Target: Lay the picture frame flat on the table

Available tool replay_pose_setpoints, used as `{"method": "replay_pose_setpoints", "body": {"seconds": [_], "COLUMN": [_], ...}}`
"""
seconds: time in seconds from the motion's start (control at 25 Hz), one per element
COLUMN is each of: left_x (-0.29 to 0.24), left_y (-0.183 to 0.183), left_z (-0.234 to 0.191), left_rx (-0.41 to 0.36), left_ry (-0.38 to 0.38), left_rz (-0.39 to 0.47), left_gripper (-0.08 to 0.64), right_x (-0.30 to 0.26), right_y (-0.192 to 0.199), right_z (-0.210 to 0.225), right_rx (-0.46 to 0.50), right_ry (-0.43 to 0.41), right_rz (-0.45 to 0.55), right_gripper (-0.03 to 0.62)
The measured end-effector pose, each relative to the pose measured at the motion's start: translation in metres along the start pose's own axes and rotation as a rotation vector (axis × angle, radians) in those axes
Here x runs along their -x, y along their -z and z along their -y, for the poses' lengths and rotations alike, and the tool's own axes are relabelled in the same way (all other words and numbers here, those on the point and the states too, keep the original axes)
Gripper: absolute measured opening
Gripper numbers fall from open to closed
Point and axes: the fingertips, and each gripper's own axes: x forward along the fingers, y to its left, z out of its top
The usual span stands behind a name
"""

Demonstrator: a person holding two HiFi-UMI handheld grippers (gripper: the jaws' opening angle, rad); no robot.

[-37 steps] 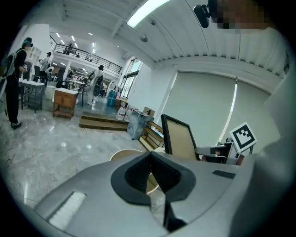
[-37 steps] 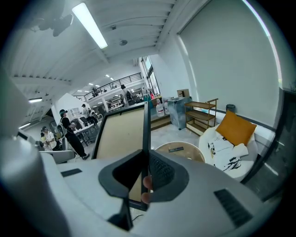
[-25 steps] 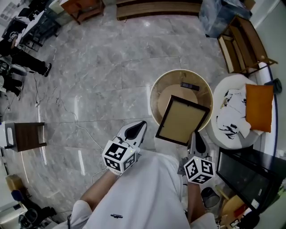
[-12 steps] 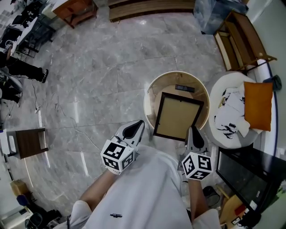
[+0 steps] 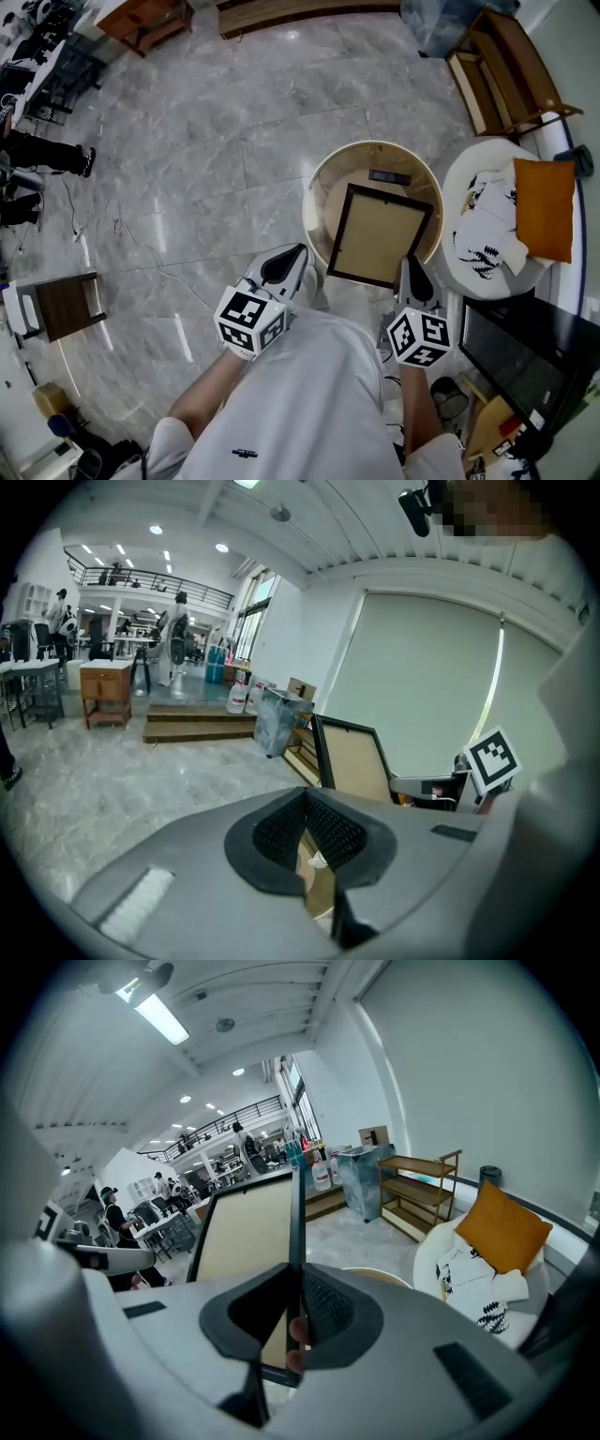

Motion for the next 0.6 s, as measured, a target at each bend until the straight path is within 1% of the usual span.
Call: {"method": "replay_pose_setpoints", "body": {"seconds": [0.16,0.32,0.6], "left_x": [-0.017,-0.036,-0.066], "left_y": [0.008,0.025,0.049], "left_z": [-0.010,-0.022,-0.051], "left_rx": [0.011,0.042,0.071], "left_ry": [0.001,-0.007,-0.012], "left_rz": [-0.017,-0.053,-0.102], "left_gripper": [0.005,0.003,0.005], "right_x": [-0.022,-0.041,-0.088], "right_y": [0.004,0.017,0.049], "right_z": [0.006,0.012,0.009], "right_rx": [0.011,0.053,0.069], "right_ry": [0.016,0.024,0.004], "right_rz": [-0.020,-0.044,-0.135], "right_gripper": [0.035,0.035,0.035]}}
